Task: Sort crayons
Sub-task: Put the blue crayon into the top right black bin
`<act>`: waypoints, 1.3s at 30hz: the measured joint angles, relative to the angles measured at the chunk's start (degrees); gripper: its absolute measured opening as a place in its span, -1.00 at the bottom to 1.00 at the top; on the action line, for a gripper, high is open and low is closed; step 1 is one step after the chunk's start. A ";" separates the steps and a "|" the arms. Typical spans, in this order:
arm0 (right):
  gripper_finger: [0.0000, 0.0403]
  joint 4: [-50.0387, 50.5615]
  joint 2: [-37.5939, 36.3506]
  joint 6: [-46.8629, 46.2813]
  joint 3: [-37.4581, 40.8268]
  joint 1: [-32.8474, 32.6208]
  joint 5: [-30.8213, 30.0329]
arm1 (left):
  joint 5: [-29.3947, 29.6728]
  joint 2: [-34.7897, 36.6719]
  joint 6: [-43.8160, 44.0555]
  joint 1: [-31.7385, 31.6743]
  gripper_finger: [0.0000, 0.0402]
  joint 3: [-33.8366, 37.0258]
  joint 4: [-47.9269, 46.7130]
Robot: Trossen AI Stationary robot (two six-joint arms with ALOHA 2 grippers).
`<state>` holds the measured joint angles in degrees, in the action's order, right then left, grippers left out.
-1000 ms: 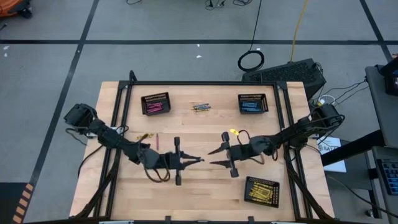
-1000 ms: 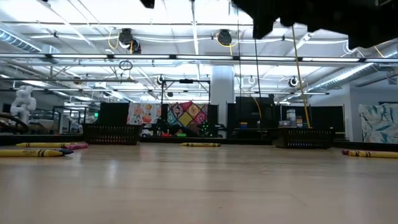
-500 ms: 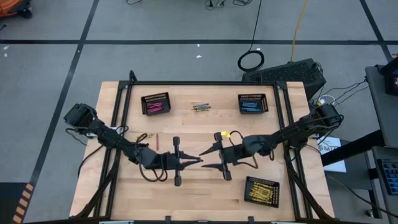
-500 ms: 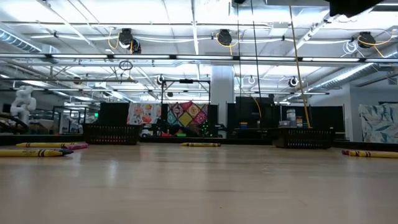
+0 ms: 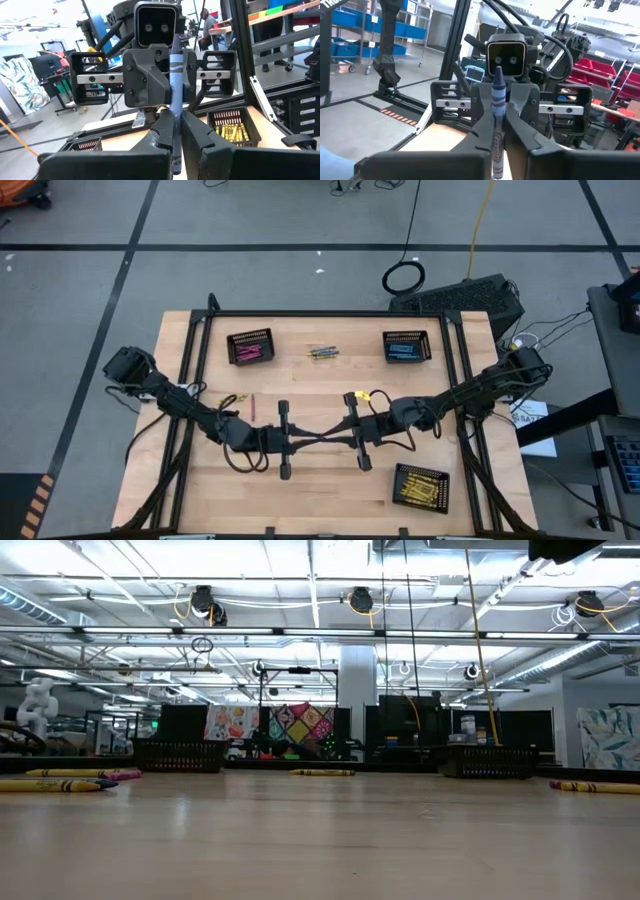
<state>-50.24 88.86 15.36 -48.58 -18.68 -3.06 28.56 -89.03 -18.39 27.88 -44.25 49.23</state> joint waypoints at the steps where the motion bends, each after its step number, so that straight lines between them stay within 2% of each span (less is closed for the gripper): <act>1: -0.96 0.01 0.00 0.51 0.00 0.00 0.01 | 0.02 0.00 0.00 0.00 -0.95 0.00 -0.02; 11: -0.93 0.01 0.00 2.73 0.00 -0.03 0.10 | 0.02 0.00 0.07 -0.02 -0.95 0.00 -0.09; 19: -0.78 -0.65 0.00 5.67 -0.02 -0.17 0.18 | 0.14 0.00 0.11 -0.07 -0.95 0.00 -0.37; 29: -0.96 -0.26 0.00 5.94 -0.02 -0.22 0.87 | 0.17 0.00 0.26 -0.04 -0.95 0.00 -0.46; 31: -0.91 -0.22 0.00 6.28 -0.02 -0.20 2.10 | 0.11 0.00 0.26 0.00 -0.95 0.00 -0.46; 36: -0.64 -0.15 0.00 7.10 -0.02 -0.15 3.16 | 0.04 0.00 0.26 -0.02 -0.95 0.00 -0.31; 39: -0.59 -0.37 0.00 8.41 -0.02 -0.17 3.29 | 0.07 0.00 0.30 -0.02 -0.95 0.00 -0.22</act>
<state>-50.61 88.86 23.77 -48.60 -18.85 0.22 28.62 -89.03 -18.09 27.86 -44.25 49.01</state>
